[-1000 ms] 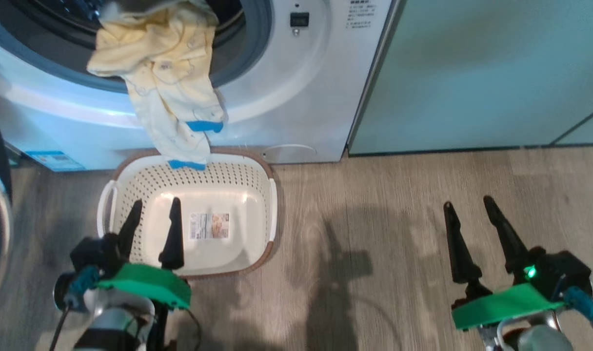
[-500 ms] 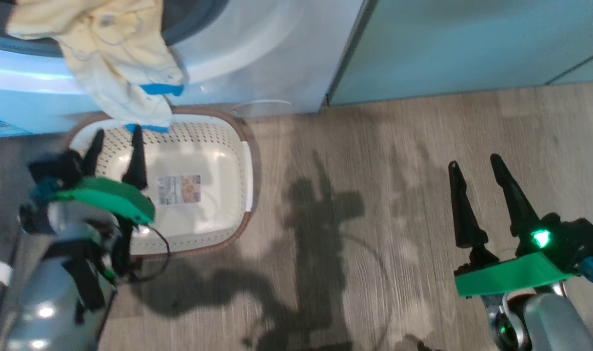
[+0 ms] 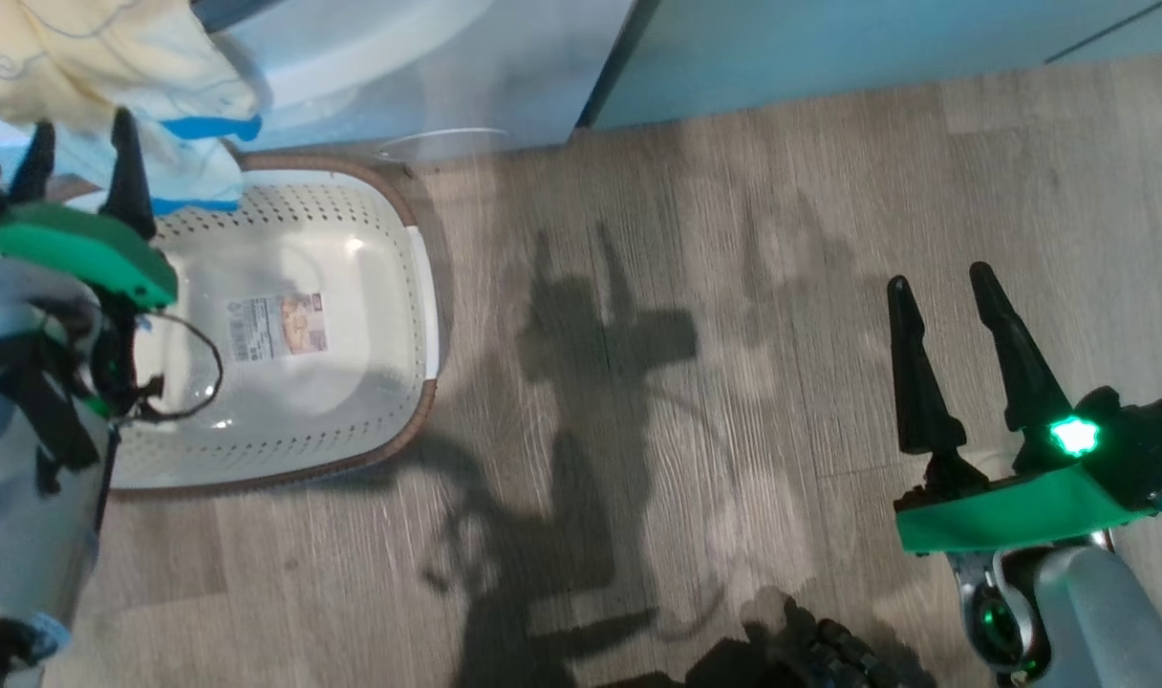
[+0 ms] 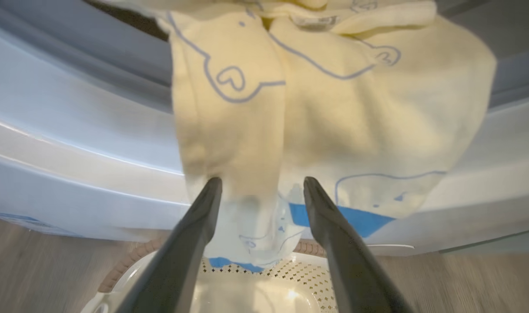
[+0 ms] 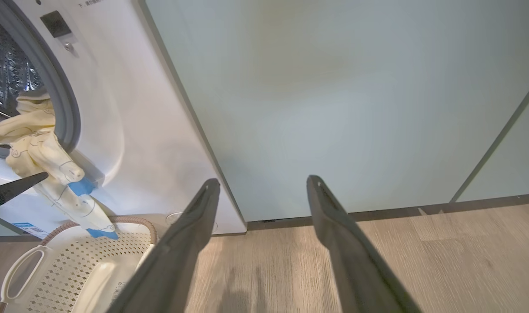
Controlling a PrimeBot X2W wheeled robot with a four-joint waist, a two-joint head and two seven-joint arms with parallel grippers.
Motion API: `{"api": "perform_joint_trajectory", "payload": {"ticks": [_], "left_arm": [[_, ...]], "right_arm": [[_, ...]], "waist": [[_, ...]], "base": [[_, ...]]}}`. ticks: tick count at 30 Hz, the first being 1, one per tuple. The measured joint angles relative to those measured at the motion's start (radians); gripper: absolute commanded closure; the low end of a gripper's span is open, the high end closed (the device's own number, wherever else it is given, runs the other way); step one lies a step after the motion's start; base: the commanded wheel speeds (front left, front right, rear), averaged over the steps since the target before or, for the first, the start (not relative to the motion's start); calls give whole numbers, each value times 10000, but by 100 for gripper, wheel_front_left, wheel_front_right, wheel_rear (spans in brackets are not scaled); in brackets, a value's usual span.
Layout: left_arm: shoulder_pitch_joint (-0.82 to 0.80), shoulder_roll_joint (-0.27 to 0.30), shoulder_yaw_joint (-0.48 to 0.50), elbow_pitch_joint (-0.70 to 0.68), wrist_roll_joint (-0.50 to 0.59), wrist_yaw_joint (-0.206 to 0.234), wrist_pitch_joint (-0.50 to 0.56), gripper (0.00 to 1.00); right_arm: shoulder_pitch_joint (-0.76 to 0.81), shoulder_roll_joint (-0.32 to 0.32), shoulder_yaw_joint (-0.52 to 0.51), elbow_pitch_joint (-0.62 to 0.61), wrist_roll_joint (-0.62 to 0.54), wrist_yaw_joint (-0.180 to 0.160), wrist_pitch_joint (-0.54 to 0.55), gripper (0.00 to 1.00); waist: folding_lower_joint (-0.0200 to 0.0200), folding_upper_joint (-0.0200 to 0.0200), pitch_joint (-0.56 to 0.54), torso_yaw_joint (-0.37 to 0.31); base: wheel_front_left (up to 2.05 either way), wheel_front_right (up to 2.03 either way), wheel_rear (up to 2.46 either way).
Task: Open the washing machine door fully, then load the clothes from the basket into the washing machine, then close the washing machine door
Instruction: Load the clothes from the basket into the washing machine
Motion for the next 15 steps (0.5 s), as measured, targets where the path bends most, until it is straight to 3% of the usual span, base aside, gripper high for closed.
{"api": "perform_joint_trajectory", "payload": {"ticks": [12, 13, 14, 15], "left_arm": [[-1222, 35, -357, 830, 107, -675, -29, 0], [-1270, 36, -382, 882, 107, -756, -31, 5], [-1301, 40, -428, 924, 115, -819, -56, 70], [-1322, 35, -476, 970, 115, -880, -98, 100]], "right_arm": [[-352, 0, 88, -21, 184, 0, 0, 0], [-370, 0, 92, -23, 190, 0, 0, 0], [-373, 0, 100, -23, 190, 0, 0, 0], [-373, 0, 104, -23, 196, 0, 0, 0]], "waist": [[-1, 0, 486, -105], [-1, 0, 498, -113], [-1, 0, 512, -122], [-2, 0, 523, -131]], "base": [[0, 0, 0], [0, 0, 0], [0, 0, 0], [0, 0, 0]]}}
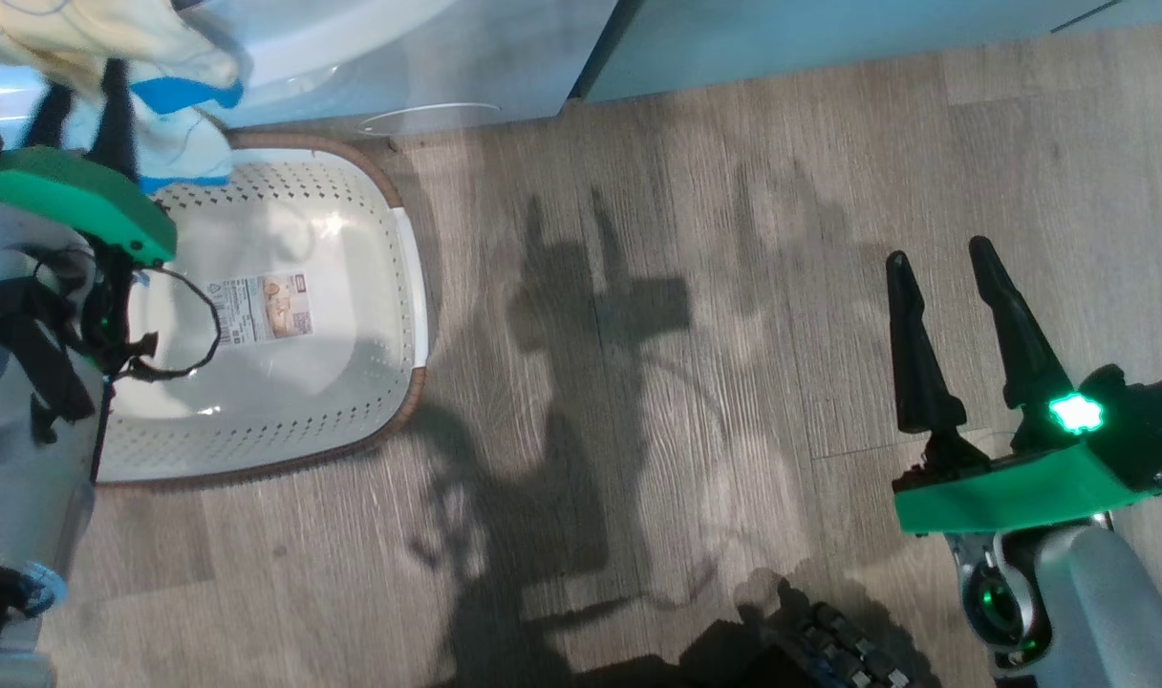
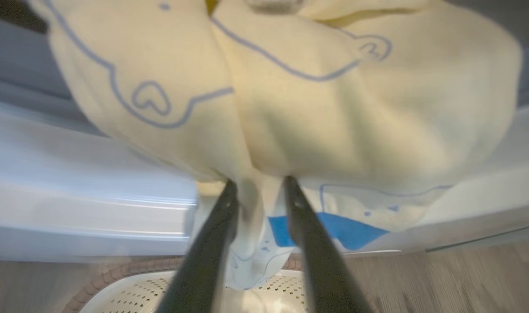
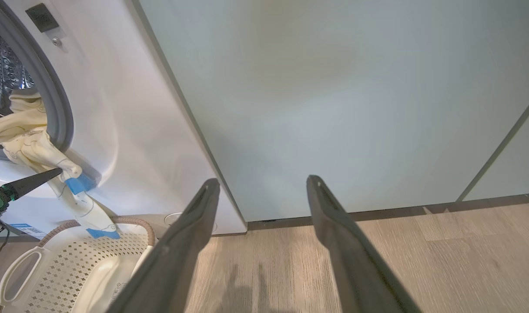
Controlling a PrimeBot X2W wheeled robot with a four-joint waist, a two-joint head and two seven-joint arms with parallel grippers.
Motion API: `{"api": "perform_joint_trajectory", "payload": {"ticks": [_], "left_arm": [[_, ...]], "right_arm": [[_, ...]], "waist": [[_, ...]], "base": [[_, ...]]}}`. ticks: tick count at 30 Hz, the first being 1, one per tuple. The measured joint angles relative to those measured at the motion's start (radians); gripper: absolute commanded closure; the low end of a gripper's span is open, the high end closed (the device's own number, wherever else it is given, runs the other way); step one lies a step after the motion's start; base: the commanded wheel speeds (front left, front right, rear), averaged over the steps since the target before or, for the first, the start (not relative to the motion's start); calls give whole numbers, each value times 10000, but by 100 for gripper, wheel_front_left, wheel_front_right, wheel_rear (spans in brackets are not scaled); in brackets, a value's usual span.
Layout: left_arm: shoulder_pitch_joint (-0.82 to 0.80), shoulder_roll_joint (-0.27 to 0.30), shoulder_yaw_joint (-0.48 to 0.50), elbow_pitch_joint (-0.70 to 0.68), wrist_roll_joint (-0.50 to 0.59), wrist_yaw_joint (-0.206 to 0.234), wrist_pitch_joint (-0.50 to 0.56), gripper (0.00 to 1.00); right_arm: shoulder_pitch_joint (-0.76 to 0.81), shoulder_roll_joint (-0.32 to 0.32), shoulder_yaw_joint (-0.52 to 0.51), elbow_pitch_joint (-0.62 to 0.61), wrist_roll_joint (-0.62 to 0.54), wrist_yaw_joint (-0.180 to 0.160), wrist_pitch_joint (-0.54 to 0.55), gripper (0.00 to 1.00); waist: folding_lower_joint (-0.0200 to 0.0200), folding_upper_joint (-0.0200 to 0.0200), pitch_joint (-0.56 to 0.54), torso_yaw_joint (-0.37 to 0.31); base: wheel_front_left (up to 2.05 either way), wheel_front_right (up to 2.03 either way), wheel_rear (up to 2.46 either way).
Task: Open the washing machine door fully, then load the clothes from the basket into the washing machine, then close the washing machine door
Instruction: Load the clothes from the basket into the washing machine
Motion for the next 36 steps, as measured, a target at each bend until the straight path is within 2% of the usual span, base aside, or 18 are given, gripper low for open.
{"api": "perform_joint_trajectory", "payload": {"ticks": [12, 18, 22, 27, 32, 36], "left_arm": [[-105, -75, -328, 121, -15, -215, 17, 100], [445, -35, -443, -1074, -113, -186, 723, 100], [1314, 293, -472, -2422, -190, 182, 1649, 100], [2184, 1074, -339, -4746, -224, 886, 2934, 100], [2426, 1887, -4, -6928, -282, 1536, 4196, 100], [2365, 2558, 286, -7929, -280, 1816, 5051, 100]], "right_arm": [[-6, 0, -31, 15, 75, 0, 0, 0], [-4, 0, -194, 19, 61, 0, 0, 0], [16, 0, -314, 17, 61, 0, 0, 0], [35, 0, -353, 13, 61, 0, 0, 0], [31, 0, -297, 4, 109, 0, 0, 0], [28, -2, -146, 4, 364, 0, 0, 0]], "waist": [[0, 0, -45, 160], [0, 0, -225, 424], [0, 0, -355, 580], [0, 0, -459, 711], [0, 0, -454, 604], [0, 1, -449, 378]], "base": [[0, 0, 0], [0, 0, 0], [0, 0, 0], [0, 0, 0], [0, 0, 0], [0, 0, 0]]}}
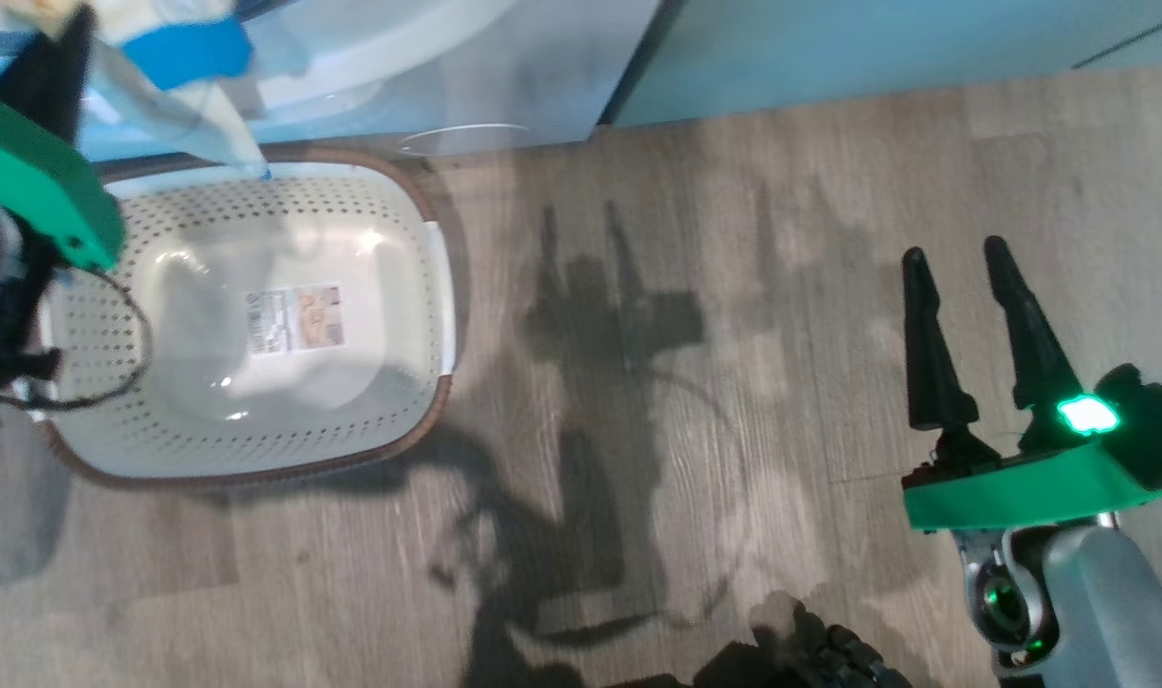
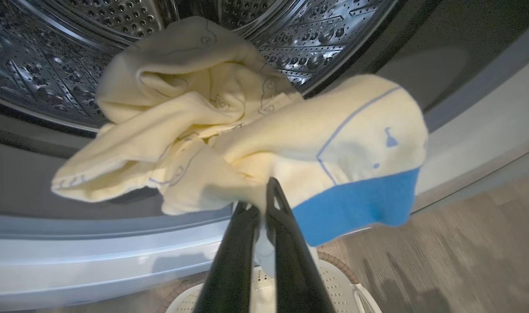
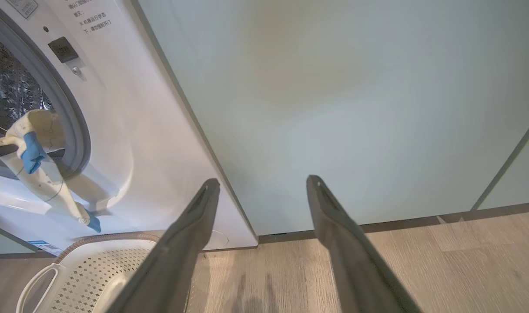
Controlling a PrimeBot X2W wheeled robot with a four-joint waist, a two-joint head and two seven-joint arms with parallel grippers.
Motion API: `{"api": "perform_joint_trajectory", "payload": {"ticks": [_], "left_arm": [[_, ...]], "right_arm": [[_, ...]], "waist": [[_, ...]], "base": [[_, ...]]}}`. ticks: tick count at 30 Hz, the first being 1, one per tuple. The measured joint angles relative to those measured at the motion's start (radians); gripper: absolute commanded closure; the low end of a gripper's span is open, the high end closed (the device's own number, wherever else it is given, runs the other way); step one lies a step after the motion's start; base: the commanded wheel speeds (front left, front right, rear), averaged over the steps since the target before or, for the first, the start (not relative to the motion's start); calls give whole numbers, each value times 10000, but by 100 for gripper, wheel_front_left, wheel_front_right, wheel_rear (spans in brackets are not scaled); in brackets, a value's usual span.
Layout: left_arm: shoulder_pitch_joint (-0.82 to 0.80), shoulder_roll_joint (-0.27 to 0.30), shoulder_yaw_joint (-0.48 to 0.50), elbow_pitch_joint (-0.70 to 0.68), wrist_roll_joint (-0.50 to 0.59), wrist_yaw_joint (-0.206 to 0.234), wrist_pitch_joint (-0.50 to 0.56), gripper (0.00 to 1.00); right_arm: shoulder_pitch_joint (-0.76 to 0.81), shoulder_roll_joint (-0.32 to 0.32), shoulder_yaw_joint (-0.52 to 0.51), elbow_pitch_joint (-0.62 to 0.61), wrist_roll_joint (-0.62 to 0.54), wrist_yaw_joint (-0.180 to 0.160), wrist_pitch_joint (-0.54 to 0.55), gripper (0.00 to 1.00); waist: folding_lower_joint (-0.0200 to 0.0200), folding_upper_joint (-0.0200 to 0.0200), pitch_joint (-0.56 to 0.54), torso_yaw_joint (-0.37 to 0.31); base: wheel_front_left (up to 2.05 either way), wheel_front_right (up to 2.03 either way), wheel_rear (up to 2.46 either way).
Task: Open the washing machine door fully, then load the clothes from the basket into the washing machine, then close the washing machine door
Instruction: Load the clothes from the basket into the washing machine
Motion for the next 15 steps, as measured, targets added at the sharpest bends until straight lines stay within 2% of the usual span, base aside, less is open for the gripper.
{"api": "perform_joint_trajectory", "payload": {"ticks": [6, 15], "left_arm": [[-702, 911, 305, 25, 4, 82, 1009, 100], [-2994, 1939, 213, 1887, 702, -98, 1722, 100]], "right_arm": [[-12, 0, 217, -2, 339, 0, 0, 0], [-30, 2, 491, -58, 742, 0, 0, 0]], "waist": [[0, 0, 83, -506], [1, 0, 492, -1281]], "base": [[0, 0, 0], [0, 0, 0]]}}
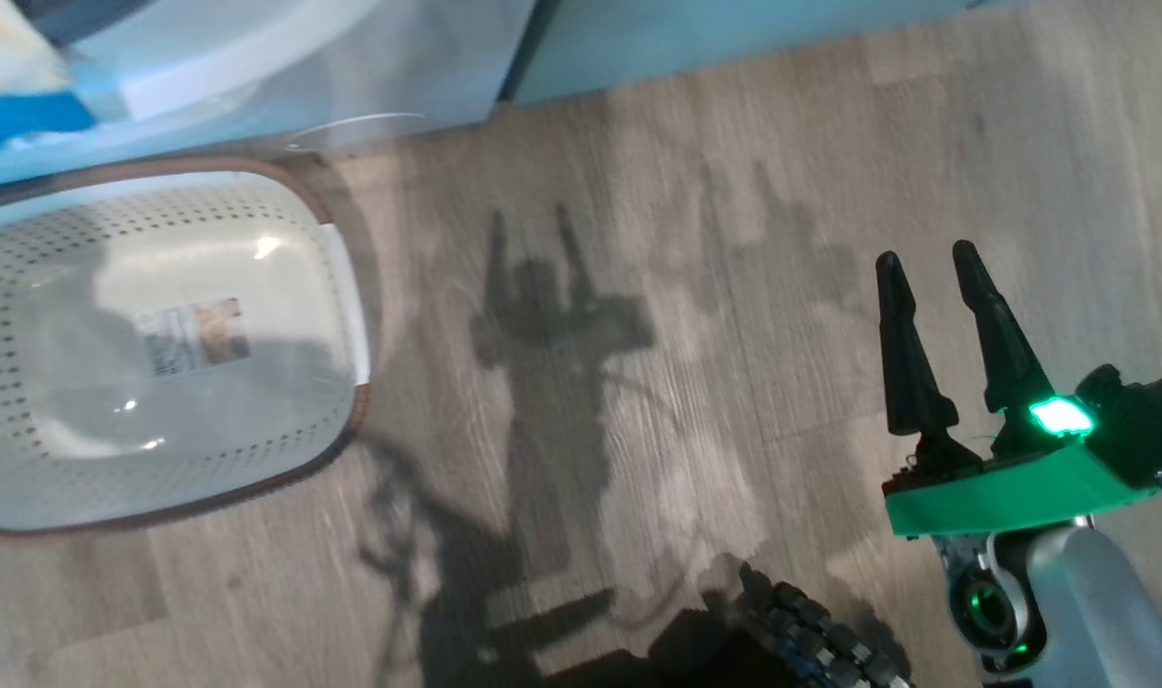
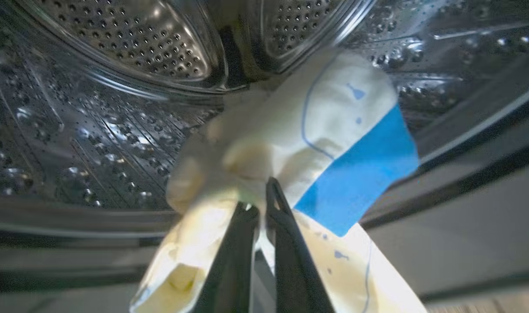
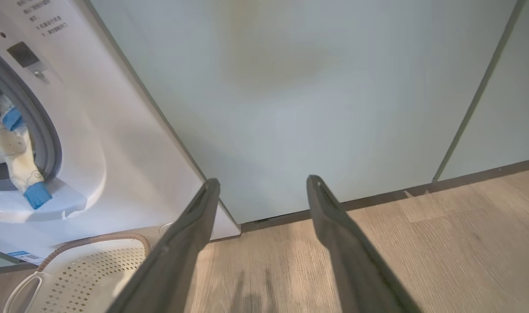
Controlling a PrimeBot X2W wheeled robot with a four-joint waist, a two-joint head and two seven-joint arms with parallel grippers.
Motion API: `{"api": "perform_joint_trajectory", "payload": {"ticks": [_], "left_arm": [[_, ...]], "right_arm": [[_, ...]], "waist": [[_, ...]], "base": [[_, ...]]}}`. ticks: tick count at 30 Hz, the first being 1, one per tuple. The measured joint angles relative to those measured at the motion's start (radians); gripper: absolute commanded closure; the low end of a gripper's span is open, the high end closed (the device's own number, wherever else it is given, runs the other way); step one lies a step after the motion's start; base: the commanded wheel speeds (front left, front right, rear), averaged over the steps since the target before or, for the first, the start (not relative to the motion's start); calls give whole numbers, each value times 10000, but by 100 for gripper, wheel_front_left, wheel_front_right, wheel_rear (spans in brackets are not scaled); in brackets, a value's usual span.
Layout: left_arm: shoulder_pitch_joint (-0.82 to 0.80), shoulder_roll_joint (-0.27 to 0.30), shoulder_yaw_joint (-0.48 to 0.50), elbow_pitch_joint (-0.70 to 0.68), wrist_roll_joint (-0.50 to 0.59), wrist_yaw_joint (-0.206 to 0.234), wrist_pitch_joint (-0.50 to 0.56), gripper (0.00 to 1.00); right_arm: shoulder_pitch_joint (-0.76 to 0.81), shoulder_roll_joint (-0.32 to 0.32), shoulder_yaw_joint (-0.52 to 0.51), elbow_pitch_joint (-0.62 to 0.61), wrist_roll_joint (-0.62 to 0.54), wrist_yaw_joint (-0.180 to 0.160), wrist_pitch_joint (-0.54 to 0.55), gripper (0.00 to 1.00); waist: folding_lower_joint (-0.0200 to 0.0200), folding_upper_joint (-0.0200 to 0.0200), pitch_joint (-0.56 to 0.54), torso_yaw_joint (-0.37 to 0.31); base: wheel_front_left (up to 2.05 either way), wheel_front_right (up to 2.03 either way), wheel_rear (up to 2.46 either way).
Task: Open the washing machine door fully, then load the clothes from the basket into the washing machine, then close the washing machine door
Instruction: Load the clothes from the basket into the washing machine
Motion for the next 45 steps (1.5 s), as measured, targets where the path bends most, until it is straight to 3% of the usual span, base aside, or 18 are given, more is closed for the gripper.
{"api": "perform_joint_trajectory", "payload": {"ticks": [9, 19, 23, 27, 41, 42, 43, 44, 45], "left_arm": [[-1921, 278, -537, 1218, 1012, -190, -673, 100], [-4045, 290, -980, 2130, 2219, -274, -3308, 100], [-4786, 345, -1421, 2406, 2834, -648, -4182, 100], [-5096, 259, -1653, 3277, 2807, -884, -3687, 100], [-5093, -583, -1478, 4869, 1632, -771, -1919, 100], [-5089, -658, -1459, 4970, 1507, -763, -1843, 73], [-5078, -711, -1461, 5009, 1476, -727, -1848, 73], [-5069, -767, -1430, 5033, 1444, -673, -1848, 44], [-5069, -811, -1392, 5039, 1369, -644, -1850, 0]], "right_arm": [[-55, 4, 299, -50, 311, 0, 0, 0], [-346, 6, 518, -94, 644, 0, 0, 0], [-363, 8, 600, -115, 732, 0, 0, 0], [-364, 8, 602, -113, 732, 0, 0, 0], [-618, 8, 594, -92, 729, 0, 0, 0], [-618, 8, 594, -84, 723, 0, 0, 0], [-617, 8, 589, -71, 715, 0, 0, 0], [-617, 8, 585, -59, 713, 0, 0, 0], [-617, 8, 575, -59, 708, 0, 0, 0]], "waist": [[0, 0, 450, -555], [1, 0, 979, -1088], [0, 0, 1110, -1251], [-1, 0, 1214, -1286], [0, 0, 1288, -1047], [0, 0, 1252, -1023], [0, 0, 1214, -997], [0, 0, 1170, -971], [0, 0, 1126, -942]], "base": [[0, 0, 0], [0, 0, 0], [0, 0, 0], [0, 0, 0], [0, 0, 0], [0, 0, 0], [0, 0, 0], [0, 0, 0], [0, 0, 0]]}}
